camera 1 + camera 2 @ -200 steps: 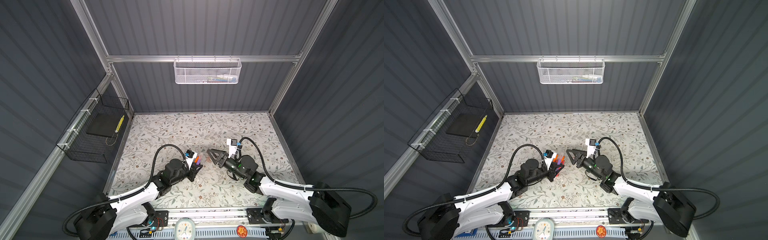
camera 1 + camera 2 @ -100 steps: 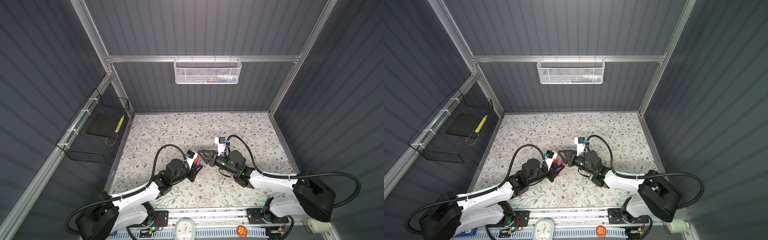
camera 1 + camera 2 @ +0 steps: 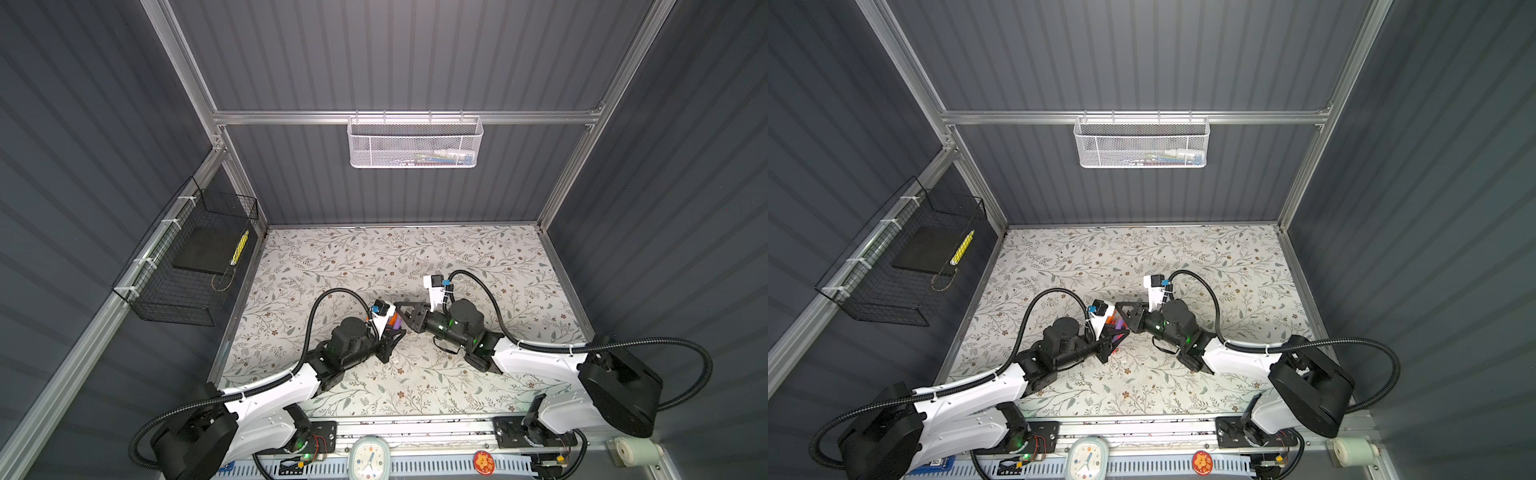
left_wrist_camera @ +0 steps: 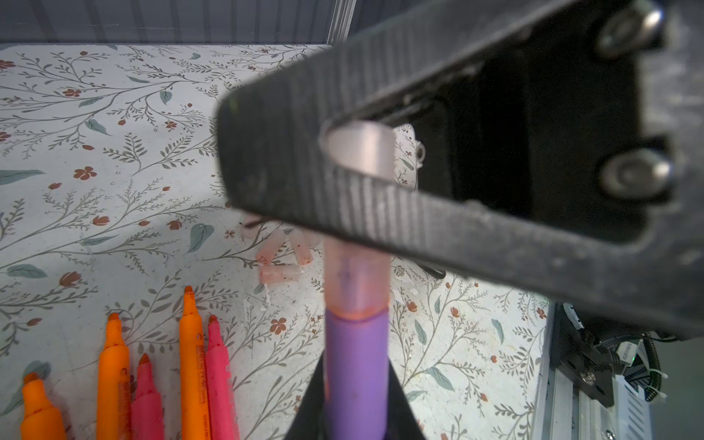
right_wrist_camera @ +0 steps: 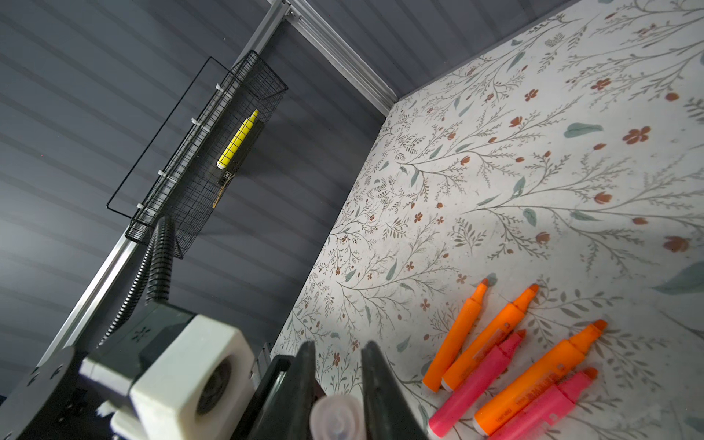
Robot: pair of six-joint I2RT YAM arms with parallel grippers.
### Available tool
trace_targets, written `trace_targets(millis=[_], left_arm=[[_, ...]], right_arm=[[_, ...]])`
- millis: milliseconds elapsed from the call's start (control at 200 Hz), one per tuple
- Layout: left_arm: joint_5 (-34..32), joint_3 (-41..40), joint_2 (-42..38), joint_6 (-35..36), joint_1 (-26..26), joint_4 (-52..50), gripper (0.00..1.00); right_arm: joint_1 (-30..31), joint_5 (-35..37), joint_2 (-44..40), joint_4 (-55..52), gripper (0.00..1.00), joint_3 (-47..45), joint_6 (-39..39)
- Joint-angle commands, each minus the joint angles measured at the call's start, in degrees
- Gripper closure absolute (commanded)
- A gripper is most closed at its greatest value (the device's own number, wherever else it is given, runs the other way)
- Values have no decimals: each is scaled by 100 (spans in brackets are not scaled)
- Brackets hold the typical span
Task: Insert pens into pen caps
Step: Put on the pen cap to the pen.
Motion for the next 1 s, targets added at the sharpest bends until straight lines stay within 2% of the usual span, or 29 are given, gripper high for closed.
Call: trace_targets(millis=[0,305,420,715,995], left_arm=[[30,28,-103,-1,-44,17,100],[-413,190,-213,-53,-38,-237,100],[-460,262,-280,-22,-41,-281,100],[-1392,864,-345,301,0,-768,100],[-1417,1610,-349,609,199,-987,100]], right_arm=[[92,-67,7,-155,83,204,-98],[319,306,-205,-716,100,193,-473],[366,425,-309,-761,100,64,-529],[750,689,-409,-988,100,-66,-868],[1015,537,-106,-695,100,-155,-876]])
